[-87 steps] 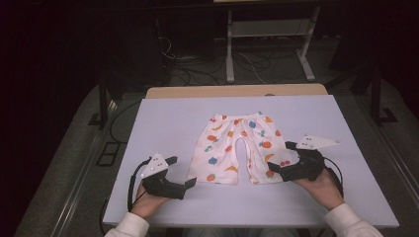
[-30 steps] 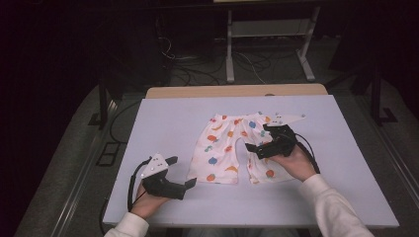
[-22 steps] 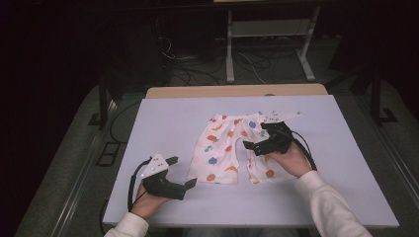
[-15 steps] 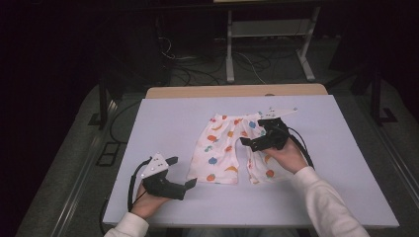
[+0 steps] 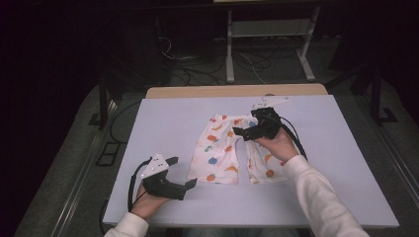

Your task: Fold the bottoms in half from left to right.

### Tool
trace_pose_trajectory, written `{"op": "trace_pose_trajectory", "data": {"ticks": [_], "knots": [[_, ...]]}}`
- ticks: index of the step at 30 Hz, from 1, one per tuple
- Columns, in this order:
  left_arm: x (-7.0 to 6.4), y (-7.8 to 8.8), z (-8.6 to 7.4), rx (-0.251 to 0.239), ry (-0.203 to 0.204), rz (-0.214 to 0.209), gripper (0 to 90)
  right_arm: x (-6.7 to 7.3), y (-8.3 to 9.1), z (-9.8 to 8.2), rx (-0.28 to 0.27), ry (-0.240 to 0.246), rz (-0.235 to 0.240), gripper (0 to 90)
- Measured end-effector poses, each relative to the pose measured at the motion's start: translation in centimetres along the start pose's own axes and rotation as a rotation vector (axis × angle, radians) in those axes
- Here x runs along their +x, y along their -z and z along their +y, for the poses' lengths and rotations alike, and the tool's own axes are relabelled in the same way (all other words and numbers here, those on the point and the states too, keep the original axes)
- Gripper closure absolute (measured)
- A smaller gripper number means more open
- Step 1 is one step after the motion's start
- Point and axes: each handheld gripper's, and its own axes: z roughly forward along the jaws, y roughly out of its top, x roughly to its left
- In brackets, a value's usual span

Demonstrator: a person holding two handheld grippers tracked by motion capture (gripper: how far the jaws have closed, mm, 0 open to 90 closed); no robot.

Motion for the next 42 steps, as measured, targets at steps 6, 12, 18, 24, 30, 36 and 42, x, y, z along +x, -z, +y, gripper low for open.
{"op": "trace_pose_trajectory", "data": {"ticks": [6,12,18,24,30,36,42], "knots": [[0.0,0.0,0.0,0.001,-0.001,-0.001,0.0,-0.1,-0.5,0.8,-0.007,-0.001,0.003,0.0],[0.0,0.0,0.0,-0.001,0.002,-0.003,0.0,-0.3,-1.4,1.4,-0.010,-0.005,0.002,0.0],[0.0,0.0,0.0,-0.004,0.005,-0.004,0.0,-0.6,-2.2,1.9,-0.003,-0.011,-0.002,0.0],[0.0,0.1,0.0,-0.006,0.006,-0.006,0.0,-0.9,-3.1,2.4,-0.009,-0.025,-0.008,0.0],[0.0,0.1,0.0,-0.011,0.010,-0.007,0.0,-1.3,-4.3,2.7,-0.008,-0.040,-0.013,0.0],[0.0,0.1,0.0,-0.011,0.008,-0.009,0.0,-1.4,-5.5,2.9,-0.017,-0.053,-0.026,0.0],[0.0,0.2,0.0,-0.010,0.007,-0.012,0.0,-1.4,-6.6,2.8,-0.016,-0.069,-0.019,0.0]]}}
